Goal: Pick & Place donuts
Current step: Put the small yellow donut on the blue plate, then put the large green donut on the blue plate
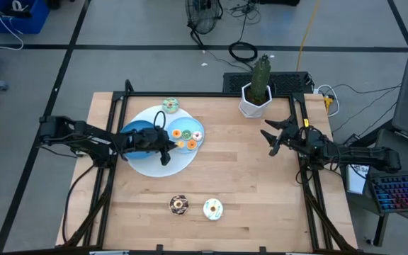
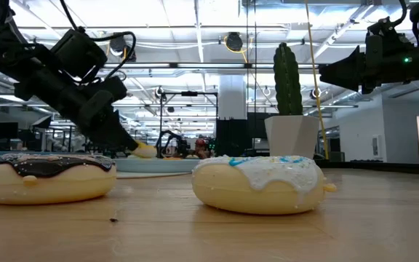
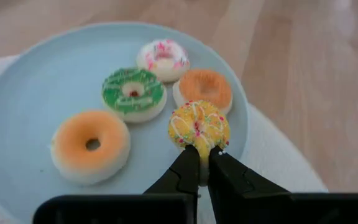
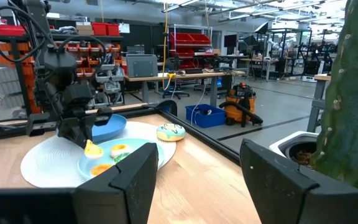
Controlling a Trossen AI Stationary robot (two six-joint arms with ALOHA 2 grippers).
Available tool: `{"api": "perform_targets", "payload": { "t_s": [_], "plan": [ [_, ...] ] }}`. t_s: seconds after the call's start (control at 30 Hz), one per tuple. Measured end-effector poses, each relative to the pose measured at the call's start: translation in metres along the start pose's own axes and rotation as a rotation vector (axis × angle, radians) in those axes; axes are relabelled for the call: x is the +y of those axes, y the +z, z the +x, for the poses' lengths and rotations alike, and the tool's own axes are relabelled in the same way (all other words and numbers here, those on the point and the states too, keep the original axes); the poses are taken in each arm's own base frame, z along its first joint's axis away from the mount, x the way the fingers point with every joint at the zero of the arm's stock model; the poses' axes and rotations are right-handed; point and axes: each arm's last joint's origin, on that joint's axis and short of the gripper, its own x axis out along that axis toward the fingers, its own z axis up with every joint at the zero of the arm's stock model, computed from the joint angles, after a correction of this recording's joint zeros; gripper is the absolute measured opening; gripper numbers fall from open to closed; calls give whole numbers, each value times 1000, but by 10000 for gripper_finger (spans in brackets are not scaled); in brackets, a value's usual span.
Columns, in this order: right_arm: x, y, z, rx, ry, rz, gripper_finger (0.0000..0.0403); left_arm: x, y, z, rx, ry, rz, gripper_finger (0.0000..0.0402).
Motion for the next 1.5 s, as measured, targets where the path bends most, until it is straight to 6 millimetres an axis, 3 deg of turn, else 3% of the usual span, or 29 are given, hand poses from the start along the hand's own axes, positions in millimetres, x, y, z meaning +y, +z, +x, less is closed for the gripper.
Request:
{"api": "perform_targets", "payload": {
  "t_s": [0.13,0.43,0.67,0.87,1.0,1.27,1.5],
  "plan": [
    [0,0,0,0,0,0,212,-1,4,0,-40,-9,-17,47],
    [0,0,0,0,0,0,212,0,3,0,-38,10,-32,187],
    [0,0,0,0,0,-6,212,-1,9,-2,-89,2,2,248],
    [0,0,0,1,0,-10,212,7,28,-10,-207,81,-44,263],
    [0,0,0,1,0,-12,212,19,53,-17,-250,189,-77,258],
    [0,0,0,1,0,-22,212,55,122,-29,13,404,-134,236],
    [0,0,0,1,0,-22,212,92,157,-39,107,530,-194,232]
  ]
}}
